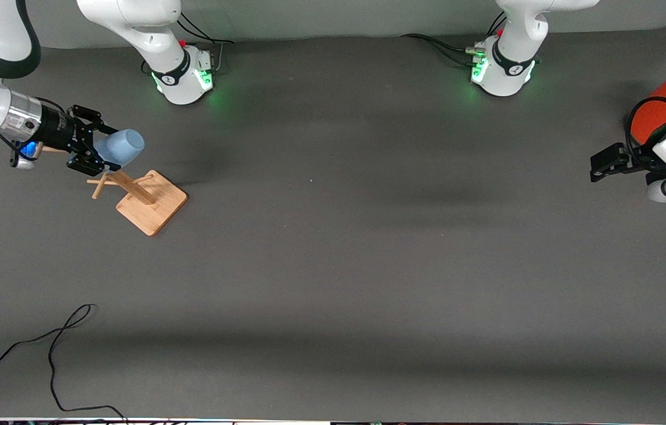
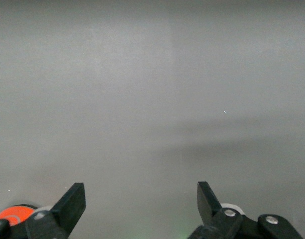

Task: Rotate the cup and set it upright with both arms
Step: 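Reach the right gripper to the blue cup on the wooden stand, then close the right gripper on the cup and slide it off the peg, then carry the cup with the right gripper and set it on its side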

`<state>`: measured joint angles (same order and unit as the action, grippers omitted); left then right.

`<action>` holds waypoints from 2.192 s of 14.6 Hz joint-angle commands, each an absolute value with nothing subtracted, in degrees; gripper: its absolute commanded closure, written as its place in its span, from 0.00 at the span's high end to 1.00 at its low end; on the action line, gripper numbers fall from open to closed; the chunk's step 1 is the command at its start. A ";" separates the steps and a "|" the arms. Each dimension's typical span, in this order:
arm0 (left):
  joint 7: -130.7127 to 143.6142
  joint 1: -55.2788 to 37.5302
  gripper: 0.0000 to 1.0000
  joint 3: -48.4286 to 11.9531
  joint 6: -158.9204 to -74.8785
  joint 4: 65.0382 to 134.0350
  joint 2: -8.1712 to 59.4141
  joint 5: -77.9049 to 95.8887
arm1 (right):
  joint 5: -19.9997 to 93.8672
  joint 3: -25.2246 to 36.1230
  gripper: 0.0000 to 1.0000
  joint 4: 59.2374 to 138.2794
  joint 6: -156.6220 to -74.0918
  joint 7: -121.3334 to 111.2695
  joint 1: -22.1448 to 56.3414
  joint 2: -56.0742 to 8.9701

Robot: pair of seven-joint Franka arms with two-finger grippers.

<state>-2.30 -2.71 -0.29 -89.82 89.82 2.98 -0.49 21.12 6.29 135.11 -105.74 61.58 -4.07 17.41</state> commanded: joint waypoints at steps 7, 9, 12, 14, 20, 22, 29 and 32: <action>-2.90 -2.99 1.00 -0.09 -89.38 89.30 2.72 -0.62 | 22.76 6.59 0.58 135.79 -105.74 58.97 -3.69 18.46; -2.90 -3.08 1.00 -0.09 -89.38 89.21 2.72 -0.62 | 24.25 6.68 0.58 135.53 -104.86 59.24 -3.69 18.98; -2.99 -2.99 1.00 -0.09 -89.38 89.30 2.72 -0.62 | 24.78 6.15 0.58 135.00 -104.15 61.08 -3.69 20.47; -2.99 -3.08 1.00 -0.09 -89.38 89.21 2.72 -0.62 | 26.70 5.80 0.58 134.91 -103.28 63.27 -3.17 21.61; -2.90 -2.99 1.00 -0.09 -89.47 89.30 2.72 -0.62 | 31.36 -7.07 0.58 127.29 -105.11 78.19 0.79 21.72; -2.99 -2.99 1.00 -0.09 -89.47 89.21 2.72 -0.62 | 32.08 -14.82 0.58 123.07 -109.57 86.53 0.79 19.09; -2.99 -2.99 1.00 -0.09 -89.56 89.21 2.72 -0.62 | 18.49 -41.37 0.58 117.51 -131.45 104.91 0.79 0.91; -1.93 -3.08 1.00 -0.09 -89.04 89.30 2.64 -0.53 | 2.00 -47.53 0.58 117.34 -137.54 117.64 1.40 -9.54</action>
<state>-2.25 -2.72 -0.31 -89.73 89.61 2.99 -0.47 11.62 -45.00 120.52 -135.48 110.42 1.14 -0.61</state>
